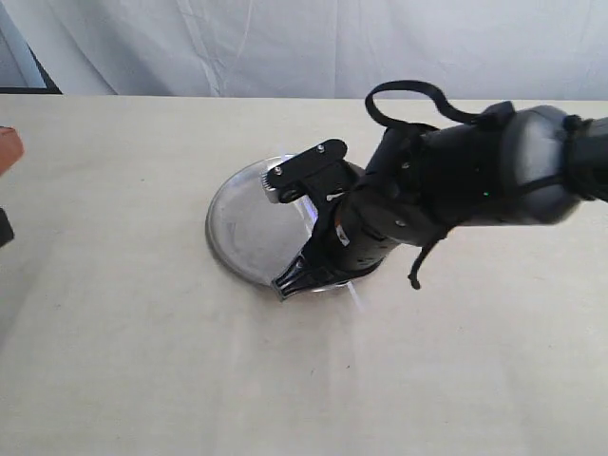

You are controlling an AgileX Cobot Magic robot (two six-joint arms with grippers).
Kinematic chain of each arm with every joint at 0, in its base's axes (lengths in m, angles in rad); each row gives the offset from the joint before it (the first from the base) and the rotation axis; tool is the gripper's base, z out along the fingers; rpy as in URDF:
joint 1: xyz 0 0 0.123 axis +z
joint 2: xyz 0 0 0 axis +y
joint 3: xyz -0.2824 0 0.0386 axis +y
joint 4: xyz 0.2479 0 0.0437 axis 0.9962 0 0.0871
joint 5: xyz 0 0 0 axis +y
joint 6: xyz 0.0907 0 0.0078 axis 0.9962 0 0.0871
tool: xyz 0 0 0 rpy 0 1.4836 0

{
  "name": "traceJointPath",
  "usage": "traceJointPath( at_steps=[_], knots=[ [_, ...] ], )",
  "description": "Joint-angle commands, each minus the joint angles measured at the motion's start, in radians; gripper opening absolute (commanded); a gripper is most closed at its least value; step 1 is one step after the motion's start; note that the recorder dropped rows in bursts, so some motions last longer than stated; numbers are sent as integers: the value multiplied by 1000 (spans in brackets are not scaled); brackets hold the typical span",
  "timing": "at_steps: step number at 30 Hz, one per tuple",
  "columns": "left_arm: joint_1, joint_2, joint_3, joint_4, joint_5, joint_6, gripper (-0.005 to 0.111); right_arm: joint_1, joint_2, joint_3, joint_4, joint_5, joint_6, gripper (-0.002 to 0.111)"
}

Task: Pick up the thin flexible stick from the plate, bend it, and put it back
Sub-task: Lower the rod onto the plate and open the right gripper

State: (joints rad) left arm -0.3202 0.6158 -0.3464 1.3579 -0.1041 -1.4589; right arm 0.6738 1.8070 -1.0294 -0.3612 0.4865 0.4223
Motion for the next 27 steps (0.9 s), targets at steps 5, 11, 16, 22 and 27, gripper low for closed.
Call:
traceJointPath(
  at_steps=[5,11,16,22,27],
  knots=[
    [-1,-192,45,3,171,2,0,-69,85,-140,-65,-90,-4,0],
    [-1,-290,87,-198,349,4,0,-144,205,-288,-74,-18,-4,0],
    [-1,-301,109,-232,334,107,0,-162,296,-368,-70,-6,-4,0],
    [-1,-301,186,-394,338,187,0,-162,375,-434,-50,-10,-4,0],
    [-1,-301,219,-498,343,187,0,-162,410,-442,-50,4,-4,6]
  ],
)
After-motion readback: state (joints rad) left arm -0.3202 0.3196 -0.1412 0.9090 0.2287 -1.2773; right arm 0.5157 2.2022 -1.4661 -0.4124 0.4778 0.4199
